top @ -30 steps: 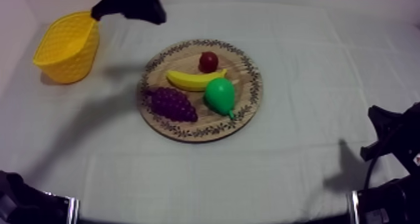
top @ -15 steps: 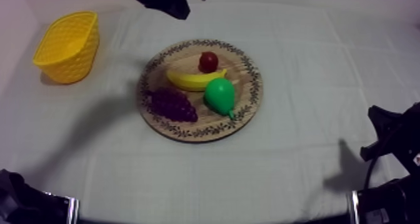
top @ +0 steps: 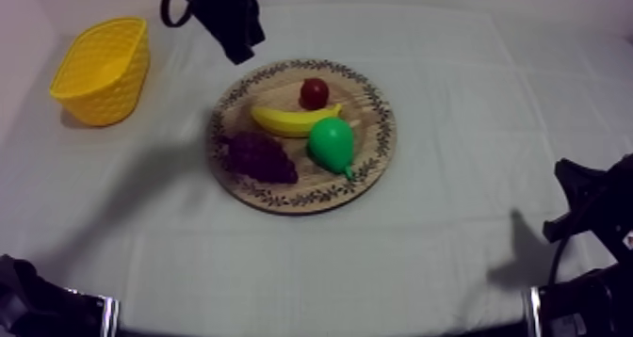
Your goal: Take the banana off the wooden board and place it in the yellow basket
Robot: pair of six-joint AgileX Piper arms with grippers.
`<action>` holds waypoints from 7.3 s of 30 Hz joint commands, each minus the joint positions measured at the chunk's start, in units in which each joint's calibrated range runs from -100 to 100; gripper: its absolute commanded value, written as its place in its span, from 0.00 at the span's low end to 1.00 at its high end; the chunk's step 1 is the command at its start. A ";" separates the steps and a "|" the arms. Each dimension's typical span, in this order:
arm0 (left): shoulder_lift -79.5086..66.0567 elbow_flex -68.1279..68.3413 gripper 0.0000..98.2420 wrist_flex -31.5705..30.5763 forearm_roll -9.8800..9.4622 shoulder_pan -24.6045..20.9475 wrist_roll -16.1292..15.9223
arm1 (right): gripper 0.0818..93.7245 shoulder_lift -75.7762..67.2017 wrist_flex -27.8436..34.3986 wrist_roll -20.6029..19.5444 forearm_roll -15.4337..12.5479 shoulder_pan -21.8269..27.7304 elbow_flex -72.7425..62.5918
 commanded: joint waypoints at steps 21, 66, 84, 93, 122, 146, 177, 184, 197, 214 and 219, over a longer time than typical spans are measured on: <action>10.60 0.46 0.57 -1.36 -0.35 0.27 -0.81 | 0.00 -0.01 -0.01 -0.03 0.00 -0.01 0.04; 40.54 -15.31 0.70 -3.90 0.07 -0.83 1.09 | 0.00 -0.01 -0.01 -0.03 0.00 -0.01 0.04; 40.47 -14.81 0.29 -5.80 -0.11 -0.61 2.47 | 0.00 -0.01 -0.01 -0.03 0.00 -0.01 0.04; 30.53 -9.80 0.27 -5.62 -0.54 0.48 3.22 | 0.00 -0.01 -0.01 -0.03 0.00 -0.01 0.04; 9.77 -4.31 0.28 -0.36 -3.26 -8.05 1.99 | 0.00 -0.01 -0.01 -0.03 0.00 -0.01 0.04; 20.57 -12.33 0.28 -0.17 -3.56 -28.27 -1.48 | 0.00 -0.01 -0.01 -0.03 0.00 -0.01 0.04; 26.73 -12.13 0.46 -4.03 -2.87 -32.87 6.13 | 0.00 -0.01 -0.01 -0.03 0.00 -0.01 0.04; 17.82 -2.29 0.18 -13.77 -2.81 -32.28 9.53 | 0.00 -0.01 -0.01 -0.03 0.00 -0.01 0.04; -9.23 23.53 0.01 -29.98 -3.76 -29.81 17.43 | 0.00 -0.01 -0.01 -0.03 0.00 -0.01 0.04; -45.34 70.05 0.00 -56.24 -4.64 -27.07 24.96 | 0.00 -0.01 -0.01 -0.03 0.00 -0.01 0.04; -57.54 84.43 0.00 -62.25 -4.73 -26.43 23.21 | 0.00 -0.01 -0.01 -0.03 0.00 -0.01 0.04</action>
